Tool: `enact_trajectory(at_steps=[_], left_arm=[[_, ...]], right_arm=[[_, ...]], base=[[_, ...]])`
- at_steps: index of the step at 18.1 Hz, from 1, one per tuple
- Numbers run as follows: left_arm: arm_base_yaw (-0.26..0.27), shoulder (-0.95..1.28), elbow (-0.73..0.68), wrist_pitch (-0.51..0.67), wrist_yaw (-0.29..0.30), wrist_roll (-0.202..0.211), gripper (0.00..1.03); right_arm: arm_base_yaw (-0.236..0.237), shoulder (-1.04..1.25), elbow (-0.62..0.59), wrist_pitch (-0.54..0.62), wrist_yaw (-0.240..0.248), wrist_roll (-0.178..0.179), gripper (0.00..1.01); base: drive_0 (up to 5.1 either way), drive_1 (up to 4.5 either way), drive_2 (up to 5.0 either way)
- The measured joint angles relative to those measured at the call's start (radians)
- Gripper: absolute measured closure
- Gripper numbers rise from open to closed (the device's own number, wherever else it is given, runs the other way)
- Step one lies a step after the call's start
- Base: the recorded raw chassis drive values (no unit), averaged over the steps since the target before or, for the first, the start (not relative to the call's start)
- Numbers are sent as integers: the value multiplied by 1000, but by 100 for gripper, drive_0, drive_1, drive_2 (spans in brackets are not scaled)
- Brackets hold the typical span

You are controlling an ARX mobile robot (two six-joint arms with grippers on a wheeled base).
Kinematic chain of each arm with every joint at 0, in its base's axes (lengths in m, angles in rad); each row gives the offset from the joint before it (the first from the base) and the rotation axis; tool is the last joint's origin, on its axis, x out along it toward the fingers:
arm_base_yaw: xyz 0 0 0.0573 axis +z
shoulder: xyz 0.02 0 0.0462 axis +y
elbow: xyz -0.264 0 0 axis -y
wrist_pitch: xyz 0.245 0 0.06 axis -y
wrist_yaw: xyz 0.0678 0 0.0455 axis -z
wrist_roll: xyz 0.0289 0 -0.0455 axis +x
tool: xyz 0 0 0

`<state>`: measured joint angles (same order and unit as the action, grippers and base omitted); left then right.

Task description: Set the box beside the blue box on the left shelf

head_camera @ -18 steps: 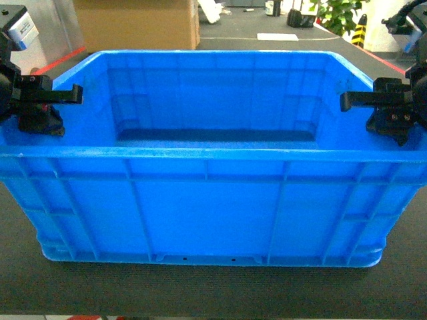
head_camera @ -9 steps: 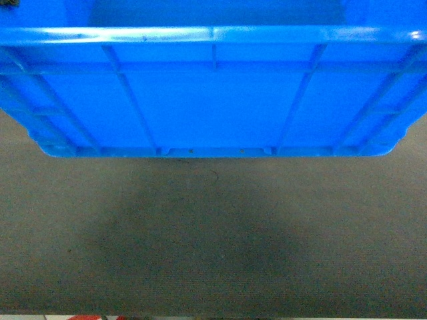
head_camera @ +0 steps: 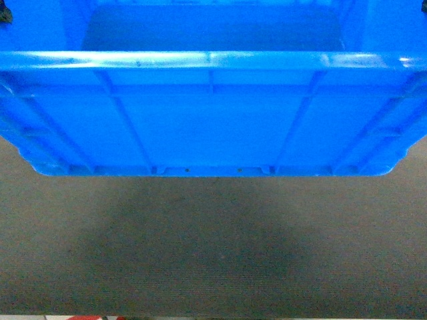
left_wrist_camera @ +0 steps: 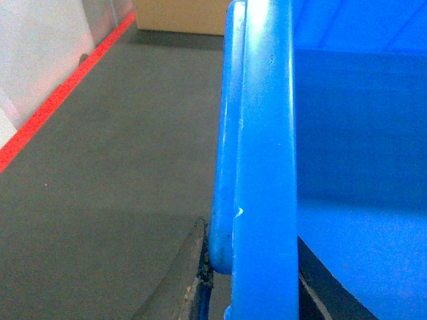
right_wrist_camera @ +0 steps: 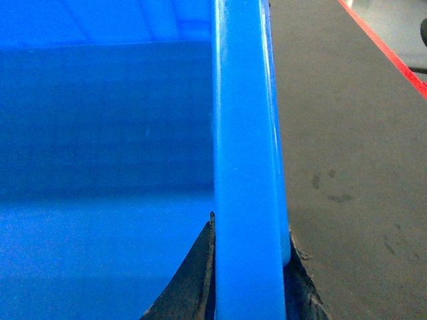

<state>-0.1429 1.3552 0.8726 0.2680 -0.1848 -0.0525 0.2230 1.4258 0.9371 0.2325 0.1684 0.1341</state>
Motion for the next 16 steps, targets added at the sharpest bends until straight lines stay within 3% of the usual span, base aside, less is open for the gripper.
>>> enact_trajectory(at_steps=[16], left_arm=[[-11, -45, -19, 11, -13, 8, 84]], right_arm=[[14, -68, -56, 45, 14, -5, 81]], base=[[0, 0, 0]])
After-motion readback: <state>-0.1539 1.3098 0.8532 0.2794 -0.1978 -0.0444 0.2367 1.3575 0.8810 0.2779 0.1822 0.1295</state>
